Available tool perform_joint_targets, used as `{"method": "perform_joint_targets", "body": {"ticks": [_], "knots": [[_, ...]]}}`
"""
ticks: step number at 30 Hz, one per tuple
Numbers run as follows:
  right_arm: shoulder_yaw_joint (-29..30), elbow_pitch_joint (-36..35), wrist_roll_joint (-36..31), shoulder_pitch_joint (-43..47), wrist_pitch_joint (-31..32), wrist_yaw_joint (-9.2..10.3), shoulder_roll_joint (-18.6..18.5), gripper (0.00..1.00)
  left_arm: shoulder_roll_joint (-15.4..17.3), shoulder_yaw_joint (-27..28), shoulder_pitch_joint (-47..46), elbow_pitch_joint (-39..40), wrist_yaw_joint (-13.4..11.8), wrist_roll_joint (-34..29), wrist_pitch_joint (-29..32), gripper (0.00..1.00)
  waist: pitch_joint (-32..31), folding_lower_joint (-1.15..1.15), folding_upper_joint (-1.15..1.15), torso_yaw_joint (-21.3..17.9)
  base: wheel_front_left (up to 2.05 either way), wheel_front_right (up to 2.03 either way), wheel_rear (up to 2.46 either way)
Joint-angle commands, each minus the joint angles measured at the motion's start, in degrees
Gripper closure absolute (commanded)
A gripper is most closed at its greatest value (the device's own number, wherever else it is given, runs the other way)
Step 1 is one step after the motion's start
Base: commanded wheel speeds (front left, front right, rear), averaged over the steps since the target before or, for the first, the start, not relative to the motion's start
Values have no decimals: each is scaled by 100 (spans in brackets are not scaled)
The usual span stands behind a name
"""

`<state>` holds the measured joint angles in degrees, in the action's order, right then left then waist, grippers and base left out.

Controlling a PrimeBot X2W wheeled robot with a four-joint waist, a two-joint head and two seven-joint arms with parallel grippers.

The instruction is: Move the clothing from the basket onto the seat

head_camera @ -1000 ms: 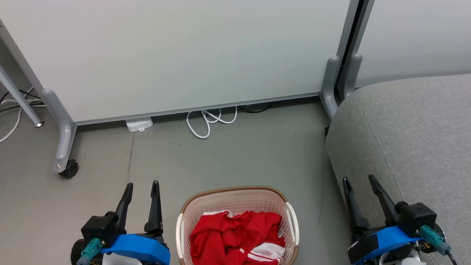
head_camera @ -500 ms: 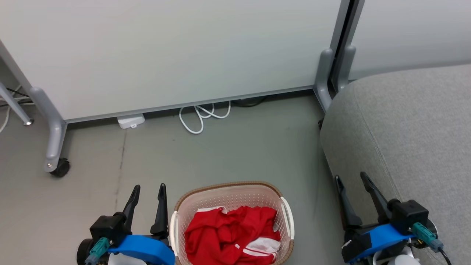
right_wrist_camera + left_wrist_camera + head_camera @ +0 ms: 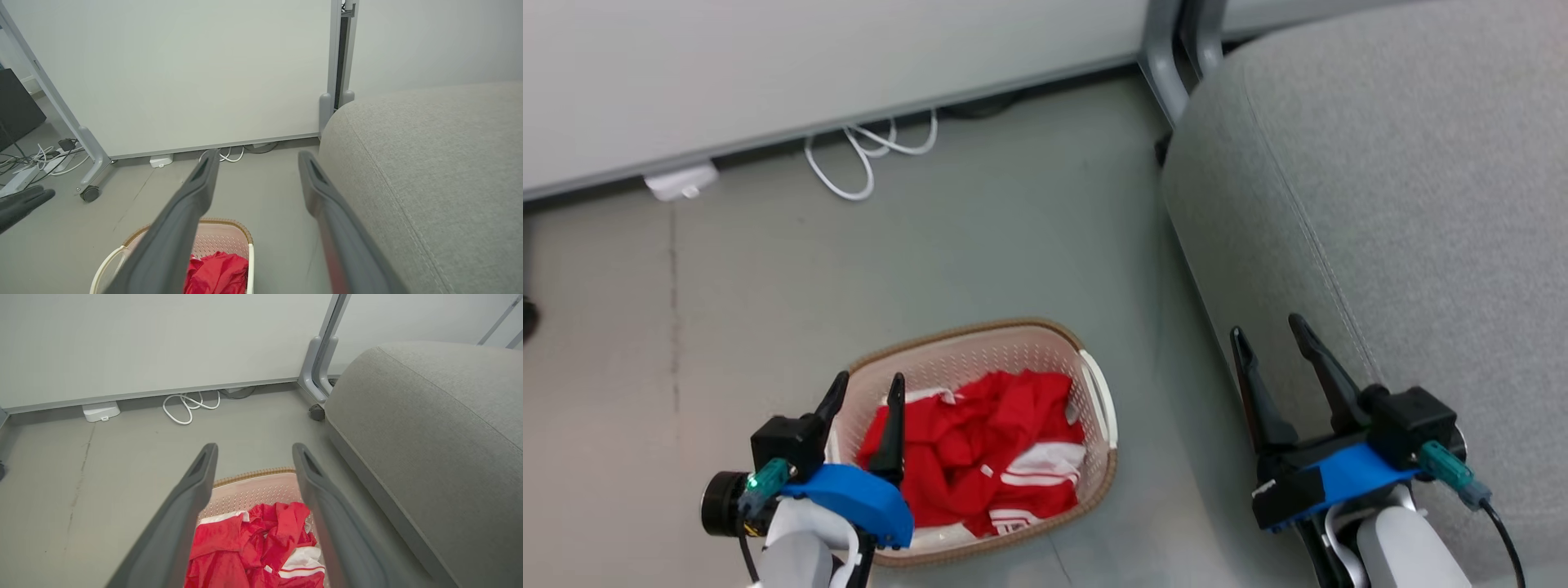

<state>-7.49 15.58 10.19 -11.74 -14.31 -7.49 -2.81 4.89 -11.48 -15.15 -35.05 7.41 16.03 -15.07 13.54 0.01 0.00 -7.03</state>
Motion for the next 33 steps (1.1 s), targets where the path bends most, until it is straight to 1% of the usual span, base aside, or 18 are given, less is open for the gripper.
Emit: {"method": "perform_joint_targets", "body": {"ticks": [1, 7, 14, 18, 24, 30, 33], "knots": [[-40, -38, 47, -137, -45, -1, -15, 0, 59, -24, -212, -176, 10, -51, -16, 0, 484, -1, 0, -338, 0, 0, 0], [-327, -113, 201, -457, -83, -1, -11, 0, 262, -205, -843, -1219, -17, -260, 73, 0, 1059, -1, 0, -680, 0, 0, 0], [-612, -347, 476, -782, -93, -1, -10, 0, 508, -228, -1492, -2023, -65, -324, 170, 0, 1749, -1, 0, -1118, 0, 0, 0], [-656, -493, 617, -858, -91, -1, -8, 0, 689, -293, -1853, -2382, -228, -445, 282, 0, 2144, -1, 0, -1311, 0, 0, 0], [-762, -676, 834, -991, -91, -1, -8, 0, 980, -342, -2312, -2722, -345, -557, 421, 0, 2676, -1, 0, -1546, 0, 0, 0], [-853, -783, 1026, -1094, -92, -1, -8, 0, 1228, -346, -2587, -2996, -663, -600, 568, 0, 3050, -1, 0, -1682, 0, 0, 0], [-885, -817, 1105, -1151, -92, -1, -8, 0, 1301, -353, -2677, -3073, -767, -608, 581, 0, 3192, -1, 0, -1713, 0, 0, 0]]}}
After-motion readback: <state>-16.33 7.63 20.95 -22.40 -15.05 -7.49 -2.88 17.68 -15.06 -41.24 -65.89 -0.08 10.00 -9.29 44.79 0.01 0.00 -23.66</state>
